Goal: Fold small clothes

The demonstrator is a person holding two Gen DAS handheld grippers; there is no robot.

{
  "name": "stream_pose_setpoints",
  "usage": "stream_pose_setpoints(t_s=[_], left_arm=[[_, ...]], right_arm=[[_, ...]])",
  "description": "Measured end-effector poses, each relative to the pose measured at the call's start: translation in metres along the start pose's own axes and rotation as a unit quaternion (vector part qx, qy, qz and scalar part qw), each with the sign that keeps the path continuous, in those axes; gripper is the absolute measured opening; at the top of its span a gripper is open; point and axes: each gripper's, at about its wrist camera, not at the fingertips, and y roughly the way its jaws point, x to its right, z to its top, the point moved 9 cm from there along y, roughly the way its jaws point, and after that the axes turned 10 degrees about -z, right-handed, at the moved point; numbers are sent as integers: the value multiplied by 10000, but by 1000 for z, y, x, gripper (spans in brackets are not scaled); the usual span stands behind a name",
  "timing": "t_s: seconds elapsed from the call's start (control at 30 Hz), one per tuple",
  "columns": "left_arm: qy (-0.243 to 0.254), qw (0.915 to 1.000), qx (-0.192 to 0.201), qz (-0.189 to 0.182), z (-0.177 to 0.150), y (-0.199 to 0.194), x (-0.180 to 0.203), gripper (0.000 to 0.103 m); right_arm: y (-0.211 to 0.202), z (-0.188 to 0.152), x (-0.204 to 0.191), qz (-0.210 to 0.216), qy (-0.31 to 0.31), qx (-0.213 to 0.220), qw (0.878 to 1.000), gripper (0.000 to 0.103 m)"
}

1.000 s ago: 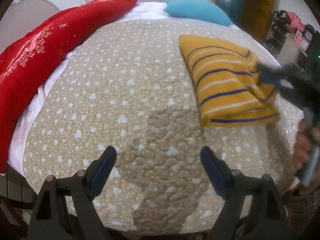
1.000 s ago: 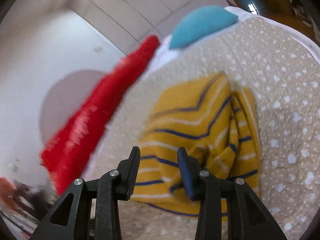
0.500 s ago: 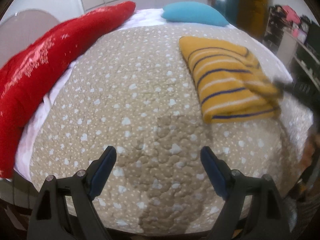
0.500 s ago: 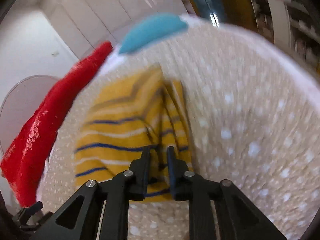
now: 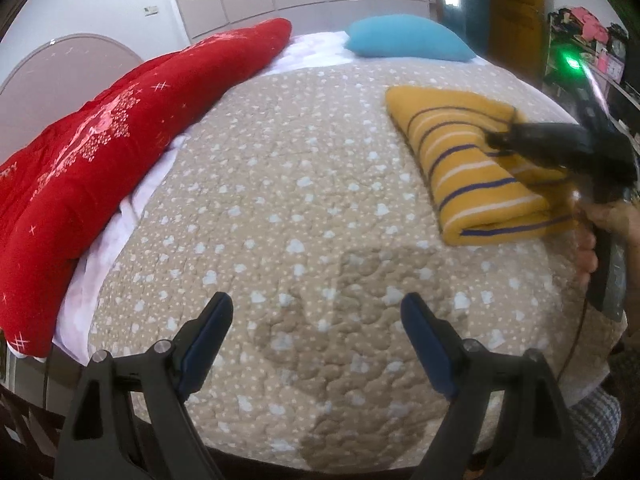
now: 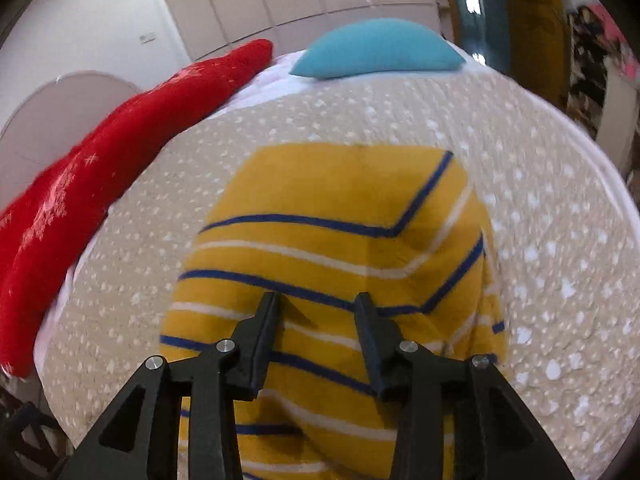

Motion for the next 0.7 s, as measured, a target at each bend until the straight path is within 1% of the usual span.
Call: stream_pose_setpoints(t_s=[0.1,0.2,0.27,0.3,0.33,0.43,0.57,0.7], left_arm=[[-64,10000,-50,-29,-2,5,-4,85],[-58,9999,-90,-74,-4,10,-1,85],[-11,9999,-114,-86,-5,13,3,85],[17,9999,-128,-88,-5,14,5,85],[37,9999,-139,-90,-5,15,7,85],[95,9997,-195,-78,-6,18,11,85],[116,9996,-262,-84,-6,22,16,85],[171,9992,-337,-123,-6,25,25,85]], right_arm=[[-18,-2,12,-38,286,106,9995,43],[-35,-7,24,73,447,226,9987,47],[-46,-15,32,137,496,275,9983,48],[-50,-18,36,130,511,301,9982,50],[-55,-22,39,97,526,340,9980,53],[-67,-29,48,3,570,474,9972,59],[-80,-42,58,-95,622,597,9962,61],[-85,-56,63,-263,538,636,9962,64]])
